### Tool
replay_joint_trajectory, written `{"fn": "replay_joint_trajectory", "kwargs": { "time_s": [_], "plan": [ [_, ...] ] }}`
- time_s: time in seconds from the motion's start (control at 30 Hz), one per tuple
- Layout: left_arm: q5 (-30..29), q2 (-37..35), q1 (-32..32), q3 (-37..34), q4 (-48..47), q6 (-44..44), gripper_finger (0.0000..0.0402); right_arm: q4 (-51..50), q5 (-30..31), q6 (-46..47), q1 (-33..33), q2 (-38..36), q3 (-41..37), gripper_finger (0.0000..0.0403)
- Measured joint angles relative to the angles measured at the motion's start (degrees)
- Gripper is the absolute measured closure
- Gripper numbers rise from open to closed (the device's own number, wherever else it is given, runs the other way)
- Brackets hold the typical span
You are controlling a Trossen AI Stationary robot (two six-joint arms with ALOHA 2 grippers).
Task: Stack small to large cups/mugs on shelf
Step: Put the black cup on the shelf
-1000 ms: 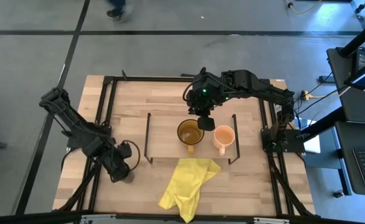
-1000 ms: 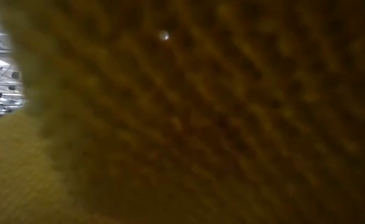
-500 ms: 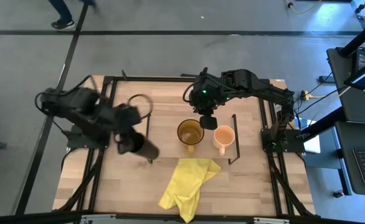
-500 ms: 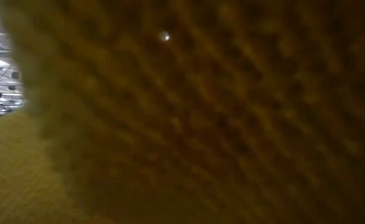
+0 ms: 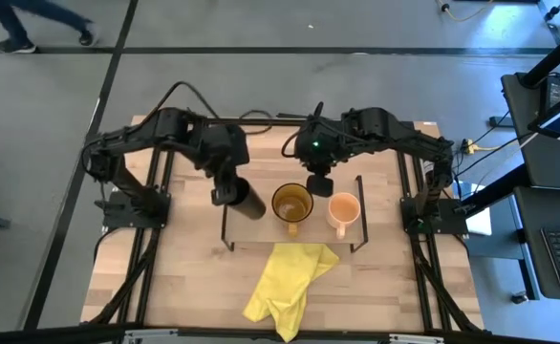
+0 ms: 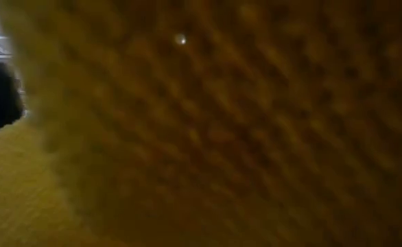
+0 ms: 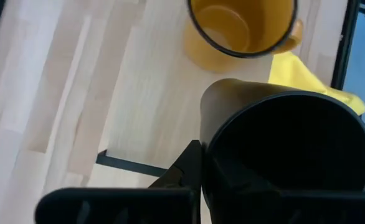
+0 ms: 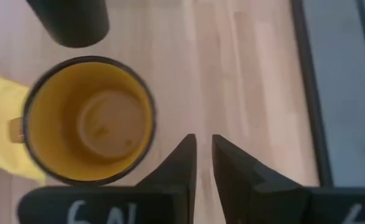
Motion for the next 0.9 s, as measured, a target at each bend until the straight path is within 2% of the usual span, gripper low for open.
{"fn": "replay_joint_trajectory", "kwargs": {
  "time_s": [0.23,0.57,0.9],
  "plan": [
    [5.4,2.6,2.3,0.0,0.0,4.0,0.0401,0.1,1.8,2.3,-1.3,-0.5,0.0,0.0350],
    [1.0,3.7,2.8,-0.2,0.1,7.7,0.0401,0.2,3.7,2.8,-4.0,-0.6,0.0,0.0350],
    [2.1,0.1,0.7,-8.5,-0.1,6.0,0.0401,0.2,3.7,1.6,-4.1,-0.6,0.0,0.0350]
  ]
}}
